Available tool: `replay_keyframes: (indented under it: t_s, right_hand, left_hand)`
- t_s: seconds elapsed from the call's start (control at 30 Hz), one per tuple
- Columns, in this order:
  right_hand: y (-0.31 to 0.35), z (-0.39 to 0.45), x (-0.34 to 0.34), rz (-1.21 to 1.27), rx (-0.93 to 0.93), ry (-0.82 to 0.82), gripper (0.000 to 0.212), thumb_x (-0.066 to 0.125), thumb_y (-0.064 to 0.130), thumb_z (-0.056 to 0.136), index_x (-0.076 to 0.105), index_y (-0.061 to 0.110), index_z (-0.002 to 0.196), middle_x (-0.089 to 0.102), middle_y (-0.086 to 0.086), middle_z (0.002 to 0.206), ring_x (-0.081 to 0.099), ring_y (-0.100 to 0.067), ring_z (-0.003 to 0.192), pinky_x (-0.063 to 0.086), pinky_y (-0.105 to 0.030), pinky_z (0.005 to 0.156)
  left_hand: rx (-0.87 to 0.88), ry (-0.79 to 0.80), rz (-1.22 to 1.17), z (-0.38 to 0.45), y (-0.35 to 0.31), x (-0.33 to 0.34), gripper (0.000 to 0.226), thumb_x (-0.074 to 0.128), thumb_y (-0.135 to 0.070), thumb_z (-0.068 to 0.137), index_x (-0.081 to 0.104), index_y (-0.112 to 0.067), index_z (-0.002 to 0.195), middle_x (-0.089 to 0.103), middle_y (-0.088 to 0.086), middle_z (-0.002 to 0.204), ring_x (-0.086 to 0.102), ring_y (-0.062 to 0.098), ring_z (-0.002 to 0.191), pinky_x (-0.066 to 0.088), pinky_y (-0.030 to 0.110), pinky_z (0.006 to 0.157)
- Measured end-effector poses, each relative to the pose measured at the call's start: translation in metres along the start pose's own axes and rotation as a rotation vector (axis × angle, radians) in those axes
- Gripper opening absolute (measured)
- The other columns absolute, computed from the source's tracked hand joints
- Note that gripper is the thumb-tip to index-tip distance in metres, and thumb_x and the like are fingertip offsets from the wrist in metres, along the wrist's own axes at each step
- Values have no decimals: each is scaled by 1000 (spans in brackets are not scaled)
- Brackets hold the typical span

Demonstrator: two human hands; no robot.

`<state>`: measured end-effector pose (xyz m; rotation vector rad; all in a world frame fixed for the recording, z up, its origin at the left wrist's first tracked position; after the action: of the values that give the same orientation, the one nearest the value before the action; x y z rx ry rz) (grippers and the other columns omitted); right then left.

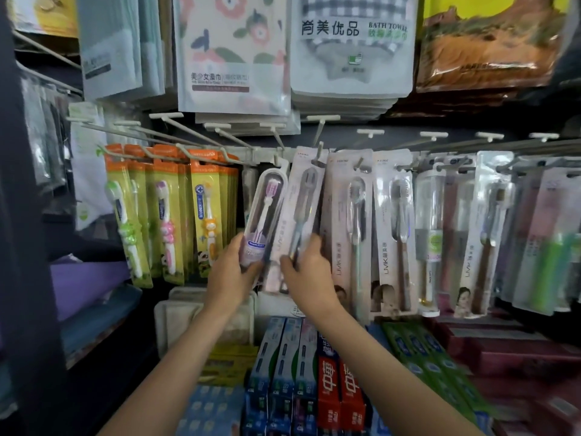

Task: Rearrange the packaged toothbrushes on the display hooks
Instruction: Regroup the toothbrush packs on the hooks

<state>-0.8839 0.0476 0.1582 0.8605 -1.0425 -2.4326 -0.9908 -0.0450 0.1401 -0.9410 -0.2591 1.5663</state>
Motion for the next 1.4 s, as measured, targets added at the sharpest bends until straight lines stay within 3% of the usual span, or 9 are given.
replay_keyframes:
  t_s: [0.13, 0.33, 0.53, 0.7, 0.77, 0.93, 1.1, 1.23, 1.4]
  right_hand:
    - [0, 1, 16, 56, 62, 19, 35, 42, 12, 97, 28, 2, 128, 55, -2, 83, 49, -3, 58, 38, -7, 42]
    - [-1, -5, 18, 190, 99, 31, 19, 48, 14, 95, 31, 12, 102, 54, -1, 79, 49, -4, 62, 37, -7, 42]
    - [-6, -23, -17, 349, 124, 46, 30, 52, 12, 93, 34, 19, 116, 55, 14, 88, 56, 4, 73, 50, -12, 62]
    - [-8, -33, -50, 263, 91, 48, 44, 52, 17, 92, 35, 16, 133, 62, 4, 111, 63, -12, 96, 53, -34, 86]
    - [-6, -34, -65, 161, 59, 56, 38, 54, 15, 91, 41, 15, 127, 64, 7, 101, 65, -11, 88, 57, -35, 77]
    - [-5, -31, -99, -16, -22, -22, 28, 55, 8, 90, 43, 17, 114, 55, 14, 79, 59, 5, 56, 46, -9, 45]
    - [-12, -22, -103, -202, -64, -77, 34, 56, 11, 90, 44, 10, 121, 56, 4, 92, 52, -1, 65, 41, -10, 49]
    - [-16, -22, -95, -215, -84, -88, 29, 55, 10, 90, 43, 9, 117, 60, -3, 89, 59, -17, 65, 50, -27, 56]
    - [-21, -21, -85, -141, -81, -60, 20, 52, 7, 91, 40, 14, 106, 57, 5, 74, 55, -2, 55, 41, -10, 41]
  left_hand:
    - [-29, 85, -56, 7, 3, -6, 61, 67, -17, 82, 40, -14, 137, 57, 4, 126, 54, 16, 110, 43, 28, 89]
    - [-18, 79, -43, 10, 9, -13, 63, 68, -18, 82, 40, -14, 138, 58, 6, 126, 56, 21, 112, 47, 39, 93]
    - [-3, 70, -77, 1, 2, 1, 61, 65, -21, 82, 39, -16, 137, 58, 3, 123, 53, 11, 104, 44, 25, 84]
    - [-25, 31, -130, -7, -4, 7, 64, 64, -20, 82, 36, -15, 139, 59, 4, 123, 52, 8, 98, 45, 25, 82]
    - [-42, 22, -159, -10, -6, 8, 64, 64, -19, 83, 35, -15, 140, 58, 5, 124, 54, 11, 102, 47, 28, 84]
    - [-25, 6, -163, -13, -11, 6, 59, 64, -18, 84, 39, -13, 137, 54, -6, 114, 49, 5, 95, 41, 20, 76]
    - [-13, -13, -153, -15, -12, 2, 55, 63, -17, 85, 41, -13, 135, 52, -10, 111, 51, 5, 98, 40, 20, 77]
    - [-30, -12, -124, -15, -8, 0, 58, 63, -18, 86, 38, -11, 137, 55, -2, 121, 50, 5, 98, 42, 18, 75]
    - [-22, -48, -52, -14, -9, -6, 58, 62, -20, 87, 37, -10, 138, 54, 3, 124, 51, 14, 105, 39, 24, 78]
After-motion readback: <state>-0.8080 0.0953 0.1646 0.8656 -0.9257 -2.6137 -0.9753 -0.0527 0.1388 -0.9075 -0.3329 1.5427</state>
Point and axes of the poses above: each hand's wrist, its own z-axis towards the middle knuckle, its own x-axis out of the palm, y = z × x, the point moved 3 cm from there along z, towards the middle knuckle
